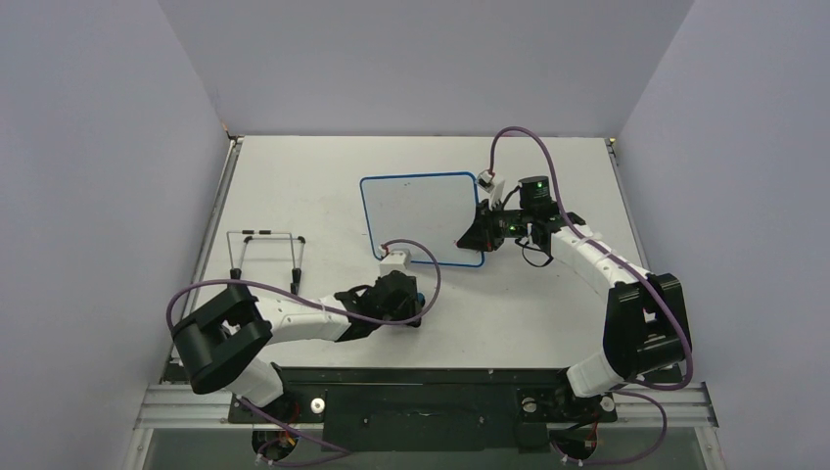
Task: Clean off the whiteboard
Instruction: Place the whiteboard eraser at the center of the board.
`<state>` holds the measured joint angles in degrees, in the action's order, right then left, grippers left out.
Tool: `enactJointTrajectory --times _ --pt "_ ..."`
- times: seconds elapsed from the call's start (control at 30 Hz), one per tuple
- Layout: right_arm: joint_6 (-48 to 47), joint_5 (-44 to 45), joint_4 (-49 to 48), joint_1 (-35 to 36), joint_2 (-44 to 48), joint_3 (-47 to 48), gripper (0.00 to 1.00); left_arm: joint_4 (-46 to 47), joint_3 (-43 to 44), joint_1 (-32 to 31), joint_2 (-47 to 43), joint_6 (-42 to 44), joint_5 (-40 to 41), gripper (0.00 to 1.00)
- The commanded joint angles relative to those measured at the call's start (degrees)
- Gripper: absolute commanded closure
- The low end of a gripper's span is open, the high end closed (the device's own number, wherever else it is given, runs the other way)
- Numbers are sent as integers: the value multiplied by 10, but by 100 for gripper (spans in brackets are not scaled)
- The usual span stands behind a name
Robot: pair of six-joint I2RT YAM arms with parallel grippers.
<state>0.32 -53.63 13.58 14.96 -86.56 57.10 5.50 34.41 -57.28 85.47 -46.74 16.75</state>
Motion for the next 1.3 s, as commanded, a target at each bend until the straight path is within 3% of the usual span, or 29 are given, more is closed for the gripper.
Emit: enactJointTrajectory --times 0.0,0.67,0.9,1.03,1.13,1.2,1.27 --pt "-13 19 -28 -8 27 -3 100 -54 36 1 15 9 20 63" --pt "-11 10 -29 -8 26 -3 100 -101 77 6 2 54 -25 47" --pt "-13 8 -27 -8 26 -2 100 -67 63 17 -84 100 -51 45" --pt "-23 9 -21 -8 27 -3 100 2 7 73 -182 131 -101 43" --pt "-33 11 -14 -7 25 -1 100 46 -27 146 -248 162 -182 42" --pt "-45 12 -6 -6 23 1 100 56 -40 187 -286 203 -230 42" --pt "-68 15 12 -3 22 8 100 50 -35 225 -325 310 -278 42"
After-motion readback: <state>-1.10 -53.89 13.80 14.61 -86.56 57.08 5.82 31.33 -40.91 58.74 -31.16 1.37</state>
